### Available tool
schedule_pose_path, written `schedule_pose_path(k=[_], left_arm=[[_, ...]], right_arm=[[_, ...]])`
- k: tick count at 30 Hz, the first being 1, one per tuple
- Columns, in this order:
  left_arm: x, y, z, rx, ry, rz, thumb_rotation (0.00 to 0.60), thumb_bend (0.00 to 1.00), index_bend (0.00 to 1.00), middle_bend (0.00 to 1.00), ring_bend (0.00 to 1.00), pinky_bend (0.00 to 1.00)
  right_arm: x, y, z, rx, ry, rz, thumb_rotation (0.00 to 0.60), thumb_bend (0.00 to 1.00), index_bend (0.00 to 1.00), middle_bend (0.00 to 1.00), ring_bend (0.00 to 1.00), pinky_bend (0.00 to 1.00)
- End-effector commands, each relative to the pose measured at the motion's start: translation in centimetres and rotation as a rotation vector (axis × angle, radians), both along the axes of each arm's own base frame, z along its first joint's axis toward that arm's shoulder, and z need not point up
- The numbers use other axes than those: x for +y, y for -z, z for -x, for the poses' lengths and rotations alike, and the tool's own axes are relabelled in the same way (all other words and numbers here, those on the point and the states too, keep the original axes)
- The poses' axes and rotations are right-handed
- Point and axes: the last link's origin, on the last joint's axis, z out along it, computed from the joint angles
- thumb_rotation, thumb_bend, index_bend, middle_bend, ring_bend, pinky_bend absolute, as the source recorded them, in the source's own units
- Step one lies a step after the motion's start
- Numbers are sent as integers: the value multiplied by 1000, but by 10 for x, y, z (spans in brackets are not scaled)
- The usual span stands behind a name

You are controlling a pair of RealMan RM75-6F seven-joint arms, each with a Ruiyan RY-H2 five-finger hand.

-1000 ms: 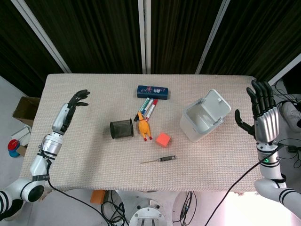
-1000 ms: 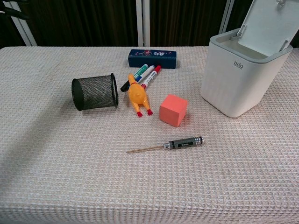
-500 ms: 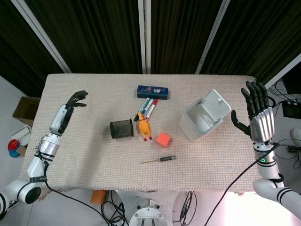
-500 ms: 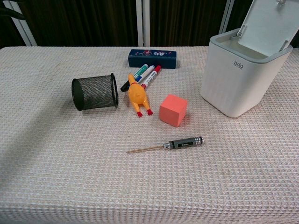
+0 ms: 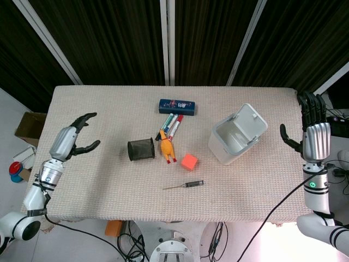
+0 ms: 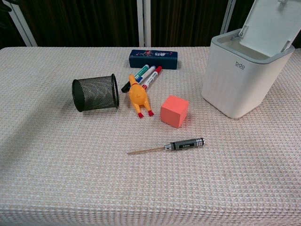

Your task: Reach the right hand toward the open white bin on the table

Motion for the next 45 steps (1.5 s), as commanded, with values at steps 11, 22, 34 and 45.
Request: schedule_pose_path(k=[11, 22, 34, 45], left_arm=[[-67, 16, 59, 411, -69, -40, 195, 85, 128, 137, 120, 261], [-76, 10, 71, 389, -105, -52, 196, 76, 128, 137, 119, 261], [-79, 13, 78, 389, -120, -39, 197, 76, 128, 137, 120, 261], [-82, 14, 83, 385, -130, -43, 194, 78, 128, 137, 120, 261]], right_arm=[[-2, 2, 28, -151, 237, -362, 600, 298, 0, 105, 0, 0], [1, 21, 16, -170, 131, -509, 600, 325, 0, 138, 0, 0], [11, 36, -2, -120, 34, -562, 600, 355, 0, 152, 0, 0], [21, 51, -15, -94, -24, -641, 600, 381, 0, 172, 0, 0]])
